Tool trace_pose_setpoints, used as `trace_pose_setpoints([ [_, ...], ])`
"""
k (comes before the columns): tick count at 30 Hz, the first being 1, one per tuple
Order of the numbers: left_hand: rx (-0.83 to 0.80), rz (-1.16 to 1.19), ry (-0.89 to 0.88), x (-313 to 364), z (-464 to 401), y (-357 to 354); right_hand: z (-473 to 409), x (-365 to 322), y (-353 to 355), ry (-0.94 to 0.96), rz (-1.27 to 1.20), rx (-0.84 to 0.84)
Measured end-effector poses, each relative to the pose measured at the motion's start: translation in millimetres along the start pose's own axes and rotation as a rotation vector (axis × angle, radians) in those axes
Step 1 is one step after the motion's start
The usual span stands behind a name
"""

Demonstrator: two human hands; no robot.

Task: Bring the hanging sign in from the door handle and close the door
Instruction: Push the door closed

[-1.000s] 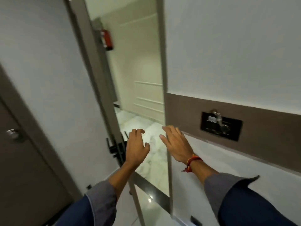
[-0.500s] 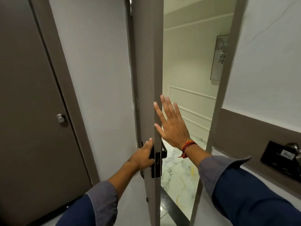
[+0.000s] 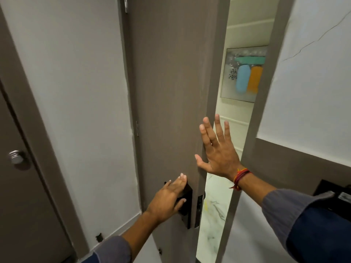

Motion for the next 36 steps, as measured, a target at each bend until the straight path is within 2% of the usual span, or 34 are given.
trace_pose_setpoints([
  [4, -0.041, 0.016, -0.122, -8.4, -40.9, -8.7, 14.9, 35.2, 1.6, -0.027, 0.197, -0.044],
  [11, -0.129, -0.227, -0.344, -11.9, -119.4, -43.9, 29.0, 90.4, 12.9, -0.123, 0.582, -0.284],
  [15, -0.129, -0.268, -0.325, -5.3, -151.4, -66.3, 26.0, 104.0, 15.8, -0.226, 0.683, -0.481],
  [20, -0.154, -0.276, -0.334, 4.0, -189.0, -87.2, 22.3, 115.7, 10.7, -0.295, 0.833, -0.599],
  [27, -0.171, -0.225, -0.325, 15.5, -207.3, -89.9, 15.8, 117.0, -4.1, -0.35, 0.972, -0.668],
  [36, -0.166, -0.291, -0.342, 22.5, -222.1, -90.5, 10.0, 118.6, -20.7, -0.412, 1.082, -0.754],
])
Point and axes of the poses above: each hand's wrist, its own z-axis away from the middle knuckle, its own y-axis out of the back of the hand, x = y × z, the point moved 4 cm from there along -z, towards the middle knuckle, and after that the axes turned 1 degree about -x, right-handed, at the moved point
